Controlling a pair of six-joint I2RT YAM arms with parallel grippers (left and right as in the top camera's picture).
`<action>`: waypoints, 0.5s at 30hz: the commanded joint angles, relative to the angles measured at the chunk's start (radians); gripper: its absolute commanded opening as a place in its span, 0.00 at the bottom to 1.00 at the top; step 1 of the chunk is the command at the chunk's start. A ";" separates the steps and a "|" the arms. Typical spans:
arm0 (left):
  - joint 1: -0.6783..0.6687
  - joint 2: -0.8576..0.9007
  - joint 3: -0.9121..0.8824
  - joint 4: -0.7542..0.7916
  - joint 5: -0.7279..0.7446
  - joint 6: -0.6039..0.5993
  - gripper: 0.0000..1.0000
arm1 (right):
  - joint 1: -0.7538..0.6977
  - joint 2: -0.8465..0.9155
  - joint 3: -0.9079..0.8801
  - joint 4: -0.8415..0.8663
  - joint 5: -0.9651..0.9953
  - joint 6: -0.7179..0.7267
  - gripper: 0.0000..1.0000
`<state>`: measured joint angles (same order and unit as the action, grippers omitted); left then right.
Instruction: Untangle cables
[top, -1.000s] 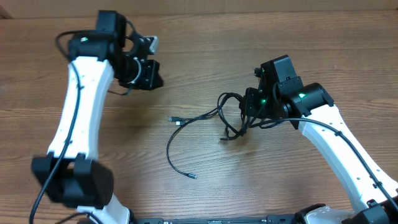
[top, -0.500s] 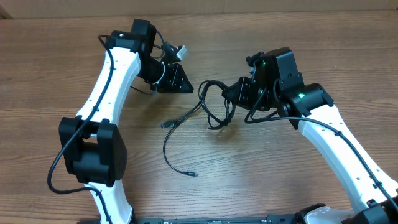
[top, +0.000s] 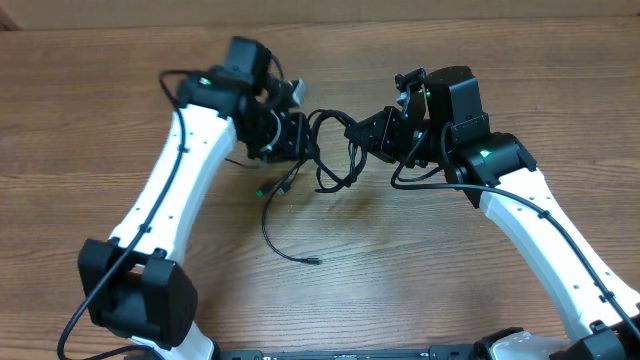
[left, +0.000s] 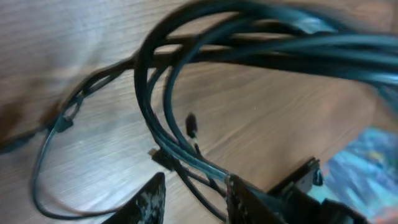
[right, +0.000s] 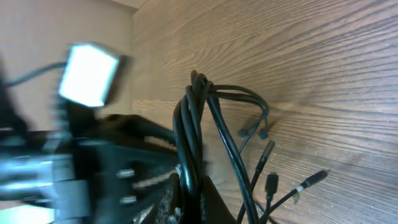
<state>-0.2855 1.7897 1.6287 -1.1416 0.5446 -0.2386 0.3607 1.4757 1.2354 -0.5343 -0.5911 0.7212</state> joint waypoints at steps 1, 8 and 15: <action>-0.004 0.010 -0.111 0.097 -0.029 -0.162 0.35 | 0.003 -0.008 0.002 0.006 -0.040 -0.019 0.04; -0.023 0.011 -0.277 0.461 -0.028 -0.351 0.37 | 0.004 -0.008 0.002 0.005 -0.040 -0.023 0.04; -0.034 0.014 -0.295 0.570 -0.027 -0.392 0.04 | 0.003 -0.008 0.002 -0.056 -0.031 -0.058 0.04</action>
<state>-0.3317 1.7954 1.3300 -0.5774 0.5301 -0.5968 0.3611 1.4761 1.2354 -0.5705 -0.6128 0.6983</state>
